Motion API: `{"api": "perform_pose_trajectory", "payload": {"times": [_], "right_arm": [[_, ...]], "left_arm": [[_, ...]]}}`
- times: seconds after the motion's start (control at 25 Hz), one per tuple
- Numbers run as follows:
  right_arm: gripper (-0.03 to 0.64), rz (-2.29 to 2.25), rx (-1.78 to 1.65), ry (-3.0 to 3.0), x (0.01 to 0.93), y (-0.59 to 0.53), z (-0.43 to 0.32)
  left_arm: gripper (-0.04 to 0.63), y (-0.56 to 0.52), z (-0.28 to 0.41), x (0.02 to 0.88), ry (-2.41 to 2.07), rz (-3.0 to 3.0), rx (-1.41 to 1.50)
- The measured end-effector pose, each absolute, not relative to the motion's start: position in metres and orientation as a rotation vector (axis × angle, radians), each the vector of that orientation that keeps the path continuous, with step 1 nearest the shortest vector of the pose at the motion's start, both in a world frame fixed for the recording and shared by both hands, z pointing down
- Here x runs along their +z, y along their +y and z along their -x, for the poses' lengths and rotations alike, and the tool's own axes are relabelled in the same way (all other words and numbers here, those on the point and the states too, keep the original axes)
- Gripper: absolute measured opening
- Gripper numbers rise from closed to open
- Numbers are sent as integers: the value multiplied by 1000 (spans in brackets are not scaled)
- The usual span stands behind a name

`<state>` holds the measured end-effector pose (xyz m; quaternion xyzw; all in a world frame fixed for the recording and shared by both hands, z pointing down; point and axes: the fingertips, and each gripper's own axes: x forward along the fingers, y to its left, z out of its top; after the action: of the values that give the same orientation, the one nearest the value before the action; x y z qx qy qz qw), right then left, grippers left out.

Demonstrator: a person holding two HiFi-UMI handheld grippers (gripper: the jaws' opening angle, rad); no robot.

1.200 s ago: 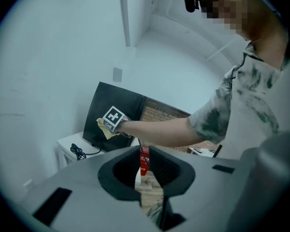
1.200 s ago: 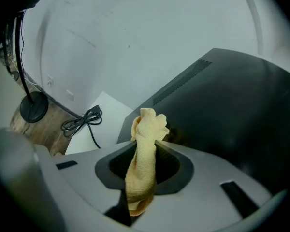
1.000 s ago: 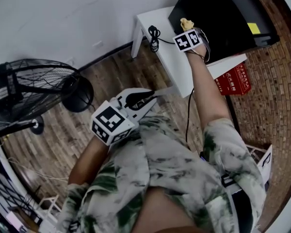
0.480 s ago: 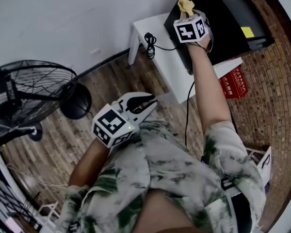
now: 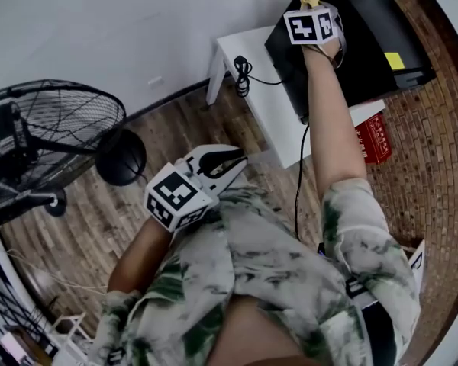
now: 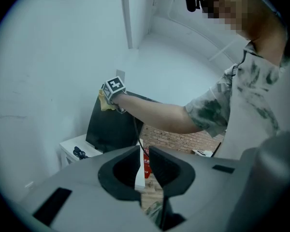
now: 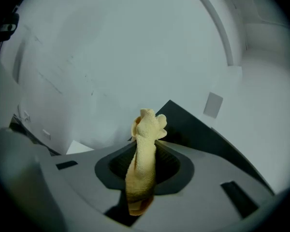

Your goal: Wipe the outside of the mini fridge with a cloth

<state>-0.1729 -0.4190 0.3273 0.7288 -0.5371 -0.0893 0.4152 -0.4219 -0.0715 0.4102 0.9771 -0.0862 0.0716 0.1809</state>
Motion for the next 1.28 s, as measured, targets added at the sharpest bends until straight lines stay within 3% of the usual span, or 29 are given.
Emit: {"api": "perform_pose_trajectory", "payload": {"times": [1.28], "right_arm": [[97, -1472, 170, -1359, 610, -446, 178]], "left_arm": [[55, -123, 450, 455, -488, -2607, 289]]}}
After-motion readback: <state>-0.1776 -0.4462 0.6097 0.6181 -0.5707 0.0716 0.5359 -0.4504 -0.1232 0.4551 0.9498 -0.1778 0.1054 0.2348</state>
